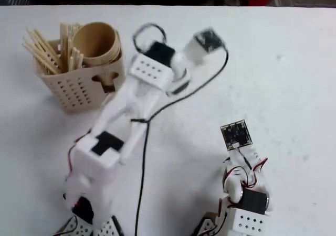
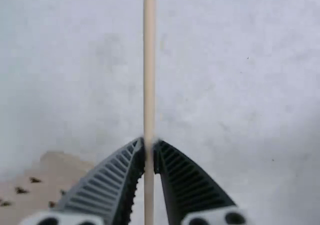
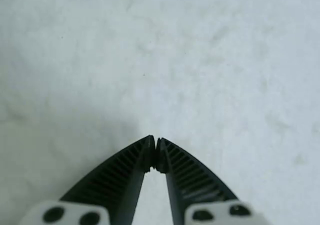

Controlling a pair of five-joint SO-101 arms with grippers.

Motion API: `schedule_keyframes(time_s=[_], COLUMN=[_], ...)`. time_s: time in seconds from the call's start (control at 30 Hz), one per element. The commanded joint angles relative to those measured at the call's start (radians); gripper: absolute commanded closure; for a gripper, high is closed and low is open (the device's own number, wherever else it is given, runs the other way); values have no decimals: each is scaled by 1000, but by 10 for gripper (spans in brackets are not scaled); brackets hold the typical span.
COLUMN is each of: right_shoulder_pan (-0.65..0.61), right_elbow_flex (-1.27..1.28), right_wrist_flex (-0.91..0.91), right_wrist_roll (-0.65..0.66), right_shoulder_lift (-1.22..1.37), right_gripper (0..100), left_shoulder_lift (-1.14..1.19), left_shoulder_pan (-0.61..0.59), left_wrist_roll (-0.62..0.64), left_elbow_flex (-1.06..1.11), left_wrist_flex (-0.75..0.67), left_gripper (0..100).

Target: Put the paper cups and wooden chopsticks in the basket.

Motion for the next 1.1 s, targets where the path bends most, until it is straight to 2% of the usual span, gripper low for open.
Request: schedule_keyframes(time_s=[0.0,0.27,0.43,0.6,0.77,0.9,0.97,1.07], right_shoulder_pan=[-7,-7,-7,-7,-7,-7,-7,-7], right_elbow_flex=[-3,-3,-3,-3,-3,-3,-3,-3], right_wrist_flex=[-1,-1,-1,-1,-1,-1,-1,-1], right_wrist_roll=[8,8,8,8,8,8,8,8], right_shoulder_lift=[-5,-5,-5,-5,-5,-5,-5,-5], right_gripper=[978,978,978,978,978,978,978,978], left_shoulder_lift=[-223,-562,-722,-797,-805,-808,-823,-895], left_shoulder_pan=[-16,-117,-285,-430,-470,-503,-501,-504], left_wrist_roll=[26,38,40,117,124,213,212,212], left_elbow_flex=[-143,-224,-218,-216,-155,-69,-31,94], left_wrist_flex=[103,121,64,37,15,-9,-14,-109], left_gripper=[978,978,977,977,977,978,978,978])
